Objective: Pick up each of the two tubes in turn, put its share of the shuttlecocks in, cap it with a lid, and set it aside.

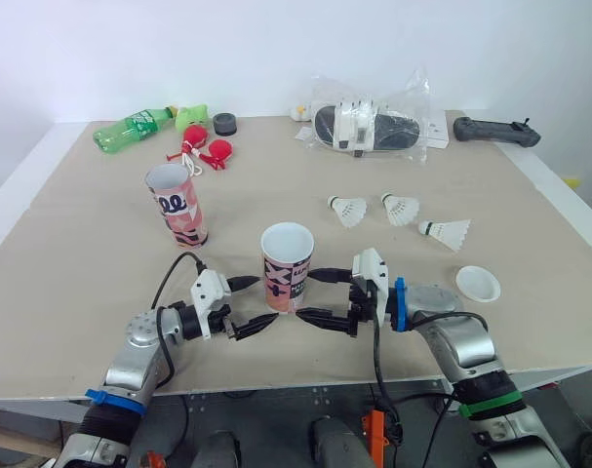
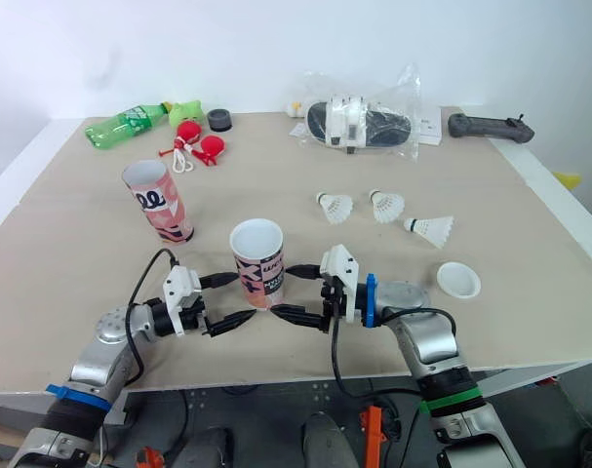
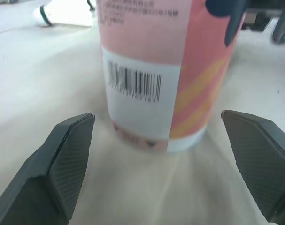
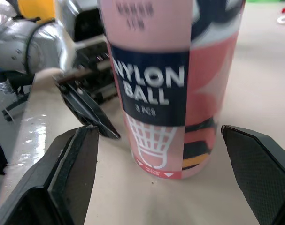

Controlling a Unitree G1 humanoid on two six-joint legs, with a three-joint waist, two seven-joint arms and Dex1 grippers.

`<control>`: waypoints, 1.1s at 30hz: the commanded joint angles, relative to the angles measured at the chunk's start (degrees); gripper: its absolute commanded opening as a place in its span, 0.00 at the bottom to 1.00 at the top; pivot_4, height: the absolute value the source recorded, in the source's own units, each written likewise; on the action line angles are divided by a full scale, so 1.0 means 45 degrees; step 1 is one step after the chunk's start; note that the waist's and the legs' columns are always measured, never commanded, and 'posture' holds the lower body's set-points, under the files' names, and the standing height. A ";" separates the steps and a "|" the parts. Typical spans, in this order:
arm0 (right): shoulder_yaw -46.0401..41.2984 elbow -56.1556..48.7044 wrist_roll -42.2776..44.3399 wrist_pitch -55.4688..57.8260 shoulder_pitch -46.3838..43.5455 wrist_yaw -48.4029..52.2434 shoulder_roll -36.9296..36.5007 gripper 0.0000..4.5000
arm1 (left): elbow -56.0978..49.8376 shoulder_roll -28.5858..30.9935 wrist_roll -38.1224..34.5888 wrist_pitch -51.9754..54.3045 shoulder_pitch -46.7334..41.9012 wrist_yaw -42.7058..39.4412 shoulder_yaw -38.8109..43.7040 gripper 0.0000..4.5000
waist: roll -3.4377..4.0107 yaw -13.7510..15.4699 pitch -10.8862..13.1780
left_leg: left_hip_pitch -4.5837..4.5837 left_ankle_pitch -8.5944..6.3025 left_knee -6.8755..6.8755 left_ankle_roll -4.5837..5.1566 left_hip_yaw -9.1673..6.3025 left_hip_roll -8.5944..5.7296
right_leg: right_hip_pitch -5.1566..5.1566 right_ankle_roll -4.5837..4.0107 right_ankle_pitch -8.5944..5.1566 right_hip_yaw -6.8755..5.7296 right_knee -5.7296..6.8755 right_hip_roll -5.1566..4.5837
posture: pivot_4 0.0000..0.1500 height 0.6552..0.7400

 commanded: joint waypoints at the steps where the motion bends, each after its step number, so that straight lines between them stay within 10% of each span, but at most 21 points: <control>1: 0.0109 0.0219 -0.0162 -0.0482 -0.0296 -0.0026 0.0351 1.00 | 0.0303 0.0559 0.0012 0.0555 0.0663 0.0070 0.0427 0.99 | 0.0009 -0.0006 0.0012 | 0.0000 0.0000 -0.0002 0.0000 0.0000 0.0002 | -0.0001 -0.0002 -0.0001 0.0000 0.0000 0.0001 | 1.00 1.00; 25: 0.0713 0.3934 -0.1324 -0.2312 -0.2335 0.0279 0.2452 1.00 | -0.1281 0.1423 -0.0641 0.1375 0.2187 0.0402 0.1566 0.99 | 0.0061 -0.0126 0.0081 | 0.0007 -0.0005 -0.0012 -0.0004 0.0006 0.0033 | -0.0006 -0.0009 0.0011 0.0001 0.0002 0.0027 | 1.00 1.00; 33: 0.0262 0.3130 -0.0902 -0.1980 -0.2149 0.0050 0.2588 0.66 | -0.1982 0.1370 -0.1084 0.1755 0.2252 0.0243 0.1620 1.00 | 0.0061 -0.0126 0.0086 | 0.0006 -0.0019 -0.0012 -0.0008 0.0006 0.0053 | -0.0009 -0.0001 0.0015 0.0001 0.0002 0.0049 | 1.00 1.00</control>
